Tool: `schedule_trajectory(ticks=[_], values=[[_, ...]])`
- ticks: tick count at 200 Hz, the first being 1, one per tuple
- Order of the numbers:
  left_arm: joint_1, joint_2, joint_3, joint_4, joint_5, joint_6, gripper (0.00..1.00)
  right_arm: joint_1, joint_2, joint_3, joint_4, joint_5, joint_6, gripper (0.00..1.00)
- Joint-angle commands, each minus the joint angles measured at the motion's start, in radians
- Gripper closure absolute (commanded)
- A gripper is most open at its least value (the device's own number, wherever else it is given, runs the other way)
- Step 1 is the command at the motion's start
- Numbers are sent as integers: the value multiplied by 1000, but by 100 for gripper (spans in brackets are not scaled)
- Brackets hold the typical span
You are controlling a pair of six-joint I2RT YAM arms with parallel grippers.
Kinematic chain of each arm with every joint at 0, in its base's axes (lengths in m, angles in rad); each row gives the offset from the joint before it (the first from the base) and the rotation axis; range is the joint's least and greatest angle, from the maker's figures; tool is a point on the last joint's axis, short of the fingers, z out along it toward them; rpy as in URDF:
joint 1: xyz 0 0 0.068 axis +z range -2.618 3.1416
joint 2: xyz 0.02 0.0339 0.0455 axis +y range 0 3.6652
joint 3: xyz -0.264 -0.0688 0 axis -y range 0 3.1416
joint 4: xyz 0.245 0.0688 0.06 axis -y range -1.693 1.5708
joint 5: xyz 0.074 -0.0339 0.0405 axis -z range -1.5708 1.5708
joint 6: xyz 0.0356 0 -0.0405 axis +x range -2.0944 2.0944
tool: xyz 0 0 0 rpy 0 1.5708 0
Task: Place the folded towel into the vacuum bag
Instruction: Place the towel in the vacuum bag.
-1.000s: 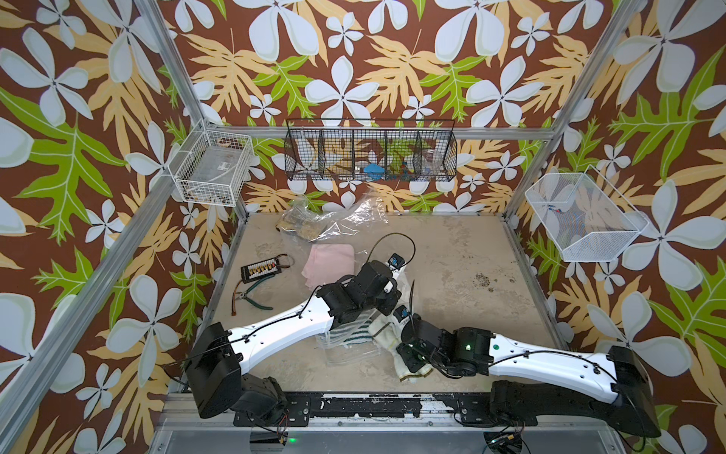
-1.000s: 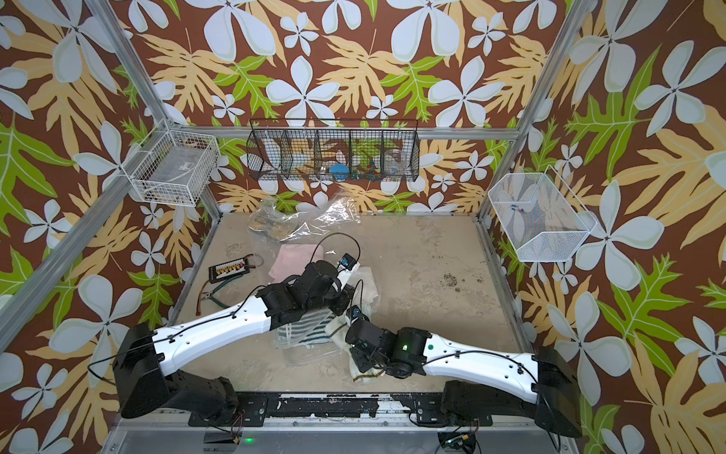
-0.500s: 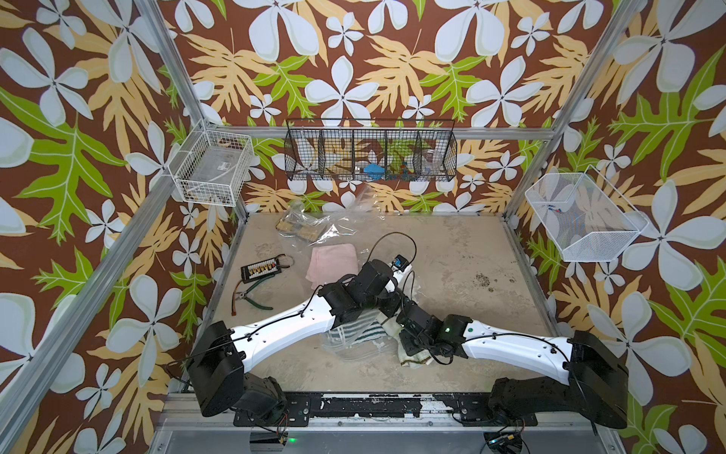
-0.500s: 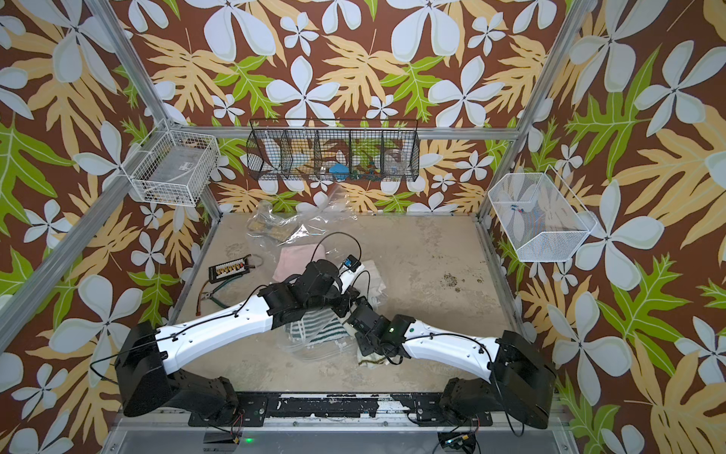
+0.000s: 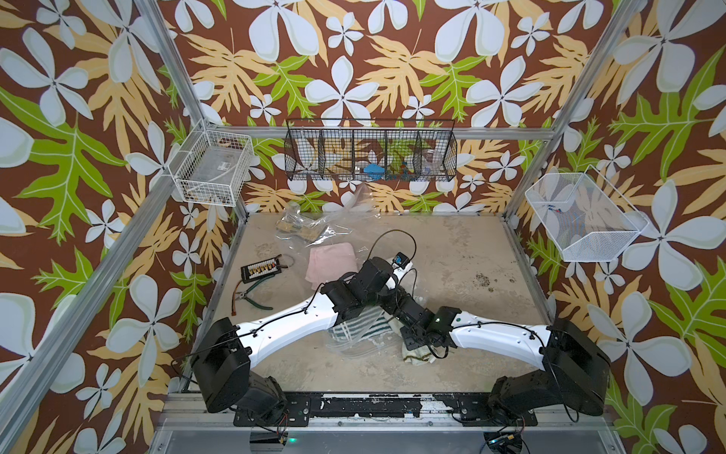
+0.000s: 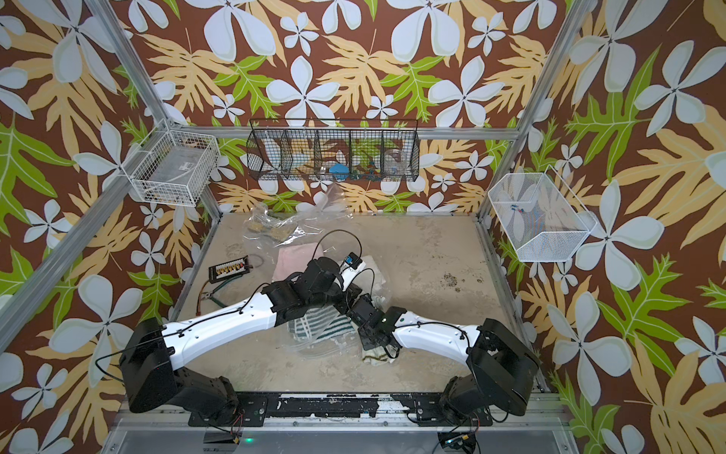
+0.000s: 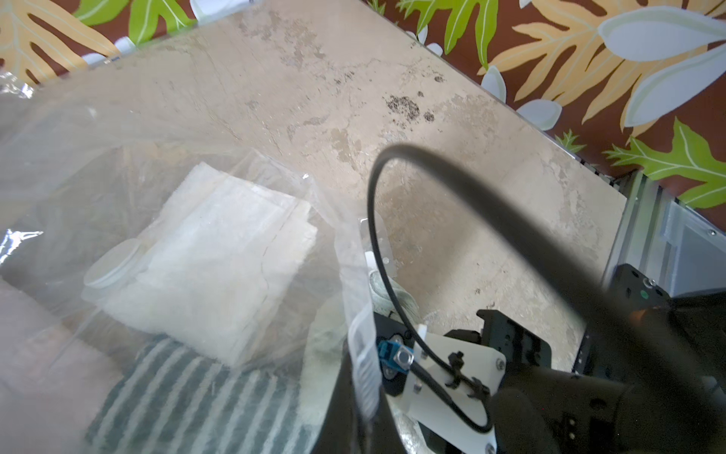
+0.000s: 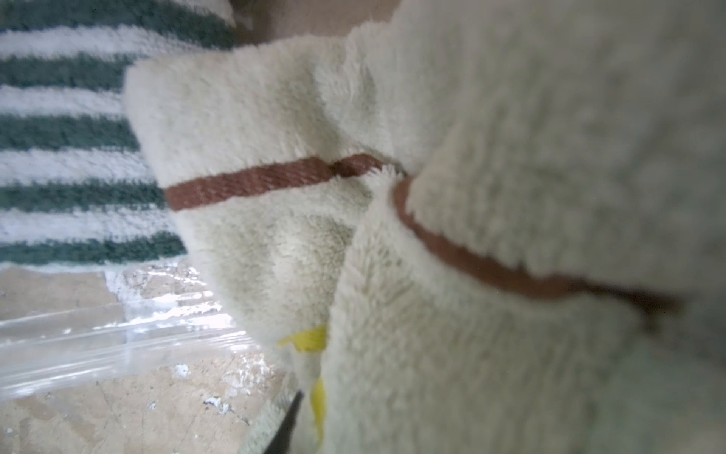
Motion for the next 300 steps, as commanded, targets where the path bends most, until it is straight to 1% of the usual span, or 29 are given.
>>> schedule_trajectory(ticks=[1,10,25,37,56,75,91,122,160,169,178,187,193,204,215,227,247,266,276,300], values=[[-12,7,-4,16,89,-17,100,-64,20,1,121,-24,-15,82],[-11,12,-6,17,93,-20,100,-82,37,-6,137,-37,-25,73],[-12,18,-7,18,98,-22,100,-84,50,-12,147,-32,-37,58],[-13,20,-14,21,97,-23,100,-85,42,-24,155,-36,-39,52],[-13,21,-27,23,96,-31,96,-86,-6,-33,132,-42,-31,41],[-13,20,-44,30,97,-41,93,-91,-99,-59,112,-72,-12,33],[-13,21,-53,39,97,-43,92,-116,-165,-82,86,-116,2,28],[-13,36,-51,50,104,-47,91,-155,-278,-113,-15,-140,38,22],[-13,52,-54,71,120,-54,91,-181,-440,-148,-154,-148,152,21],[-13,58,-49,74,125,-54,91,-182,-476,-163,-174,-170,195,21],[-13,62,-45,74,130,-55,91,-181,-512,-187,-179,-219,243,21],[-13,67,-41,77,135,-56,91,-177,-550,-232,-157,-276,292,23],[-13,69,-38,79,136,-54,91,-176,-575,-264,-142,-293,329,26],[-13,72,-33,83,142,-52,91,-175,-624,-315,-115,-277,371,31],[-13,78,-24,85,152,-53,91,-177,-646,-327,-82,-242,383,34],[-14,89,-14,87,165,-53,91,-176,-627,-305,-40,-222,369,37],[-28,116,12,76,172,-34,91,-177,-540,-258,28,-237,339,41],[-35,149,38,74,175,-19,91,-176,-451,-235,77,-192,301,50],[-36,168,55,73,177,-17,90,-177,-415,-222,93,-167,277,54],[-35,185,81,74,172,-10,93,-169,-387,-224,138,-145,245,59]])
